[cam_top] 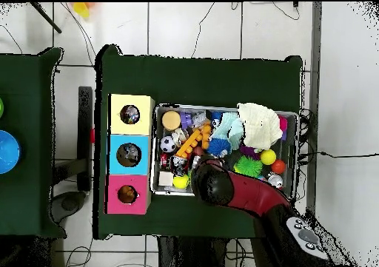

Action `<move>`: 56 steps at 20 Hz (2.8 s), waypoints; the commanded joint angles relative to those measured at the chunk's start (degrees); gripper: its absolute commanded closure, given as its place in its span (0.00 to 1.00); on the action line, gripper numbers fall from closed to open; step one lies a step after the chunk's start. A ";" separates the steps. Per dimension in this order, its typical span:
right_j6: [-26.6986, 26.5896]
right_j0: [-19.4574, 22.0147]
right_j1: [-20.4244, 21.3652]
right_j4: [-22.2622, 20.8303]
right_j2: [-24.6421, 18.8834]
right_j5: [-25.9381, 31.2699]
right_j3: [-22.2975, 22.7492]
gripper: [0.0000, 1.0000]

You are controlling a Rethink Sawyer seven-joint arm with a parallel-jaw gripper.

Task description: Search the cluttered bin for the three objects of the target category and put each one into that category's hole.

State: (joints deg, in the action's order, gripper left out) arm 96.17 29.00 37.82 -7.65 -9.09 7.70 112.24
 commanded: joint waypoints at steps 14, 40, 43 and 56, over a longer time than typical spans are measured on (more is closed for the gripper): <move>1.58 -0.32 -16.47 3.00 -5.93 16.11 -32.63 0.00; -9.52 6.99 -16.18 -7.83 -1.85 19.55 -31.48 0.00; -12.94 9.79 -14.97 -9.60 -3.50 22.20 -31.87 0.00; -16.78 17.15 -12.75 -15.98 -9.65 29.08 -32.05 0.00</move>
State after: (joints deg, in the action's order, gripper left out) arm 96.16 42.84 25.41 -17.16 -13.08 33.11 82.96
